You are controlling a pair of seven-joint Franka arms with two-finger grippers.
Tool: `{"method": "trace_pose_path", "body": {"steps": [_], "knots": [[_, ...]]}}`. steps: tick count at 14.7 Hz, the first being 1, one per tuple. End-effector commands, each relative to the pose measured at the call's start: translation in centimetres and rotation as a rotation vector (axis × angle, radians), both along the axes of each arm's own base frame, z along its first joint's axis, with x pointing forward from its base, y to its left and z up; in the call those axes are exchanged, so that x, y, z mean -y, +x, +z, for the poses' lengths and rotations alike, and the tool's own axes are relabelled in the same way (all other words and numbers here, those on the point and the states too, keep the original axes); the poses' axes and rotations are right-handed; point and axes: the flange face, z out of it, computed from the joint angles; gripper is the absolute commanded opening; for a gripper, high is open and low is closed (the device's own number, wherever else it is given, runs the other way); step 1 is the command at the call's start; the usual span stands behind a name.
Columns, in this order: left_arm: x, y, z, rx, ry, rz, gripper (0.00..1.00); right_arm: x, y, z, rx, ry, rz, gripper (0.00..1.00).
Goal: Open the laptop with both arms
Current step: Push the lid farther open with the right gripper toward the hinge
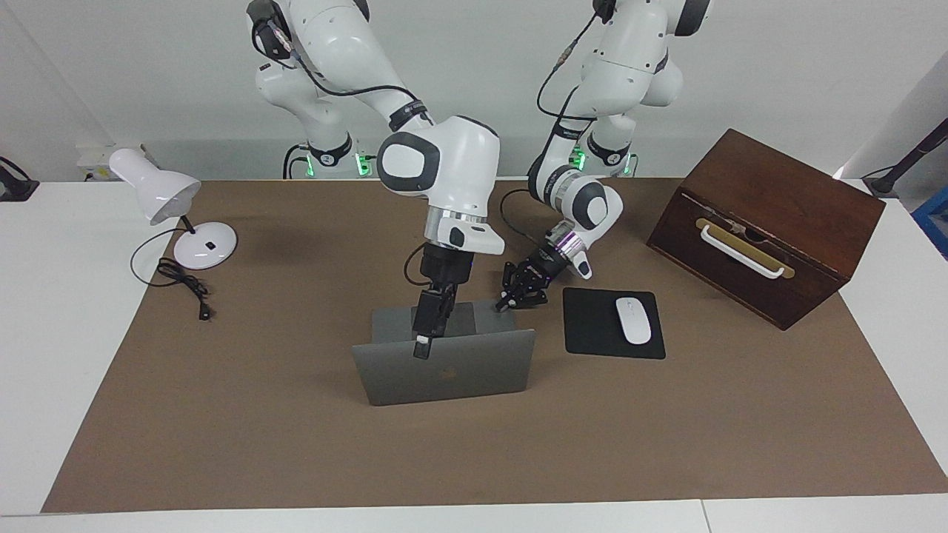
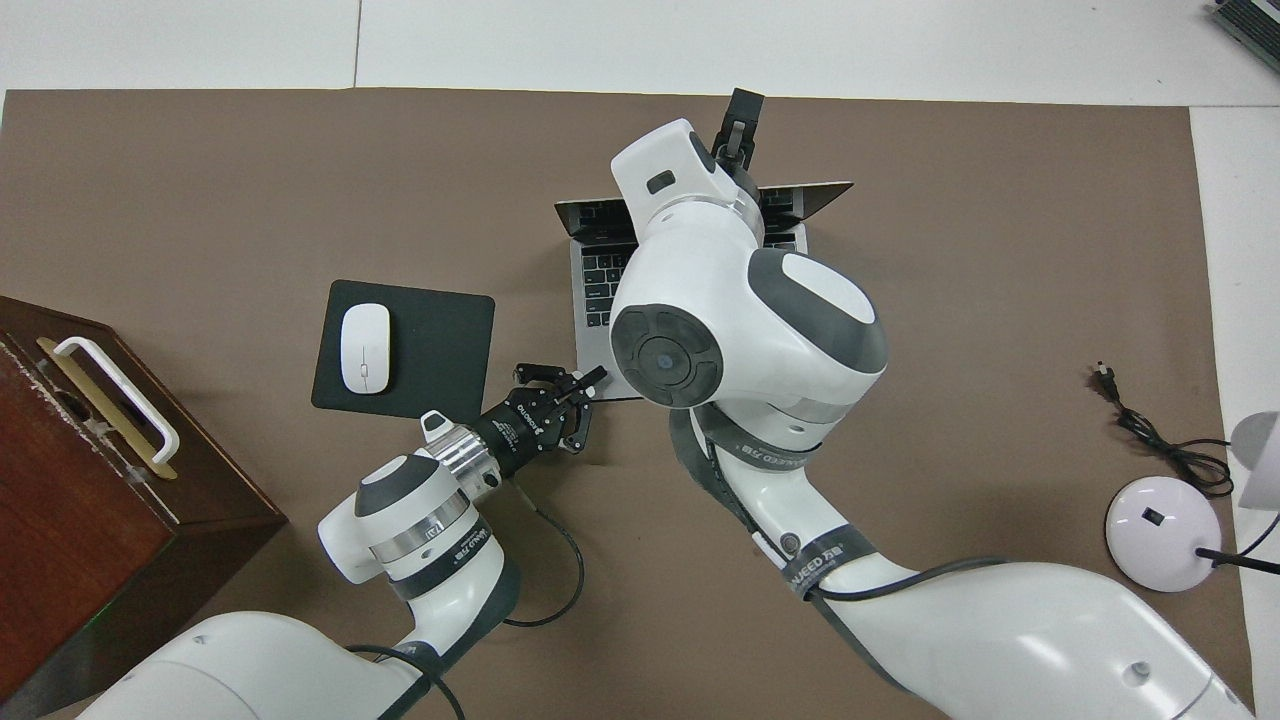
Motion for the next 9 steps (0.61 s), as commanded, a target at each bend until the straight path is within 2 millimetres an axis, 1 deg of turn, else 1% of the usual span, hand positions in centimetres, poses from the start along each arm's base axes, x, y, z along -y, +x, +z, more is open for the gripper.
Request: {"method": "trace_pose_path", "body": {"steps": [1, 9], "knots": [[-0.78, -0.41, -4.19, -0.043, 0.06, 0.033, 0.0, 0.18, 1.02, 0.27, 0.03, -0.046, 0.016, 1.0], [-0.78, -0.41, -4.19, -0.043, 0.06, 0.033, 0.0, 0.52, 1.31, 0.35, 0.047, -0.056, 0.023, 1.0]]}}
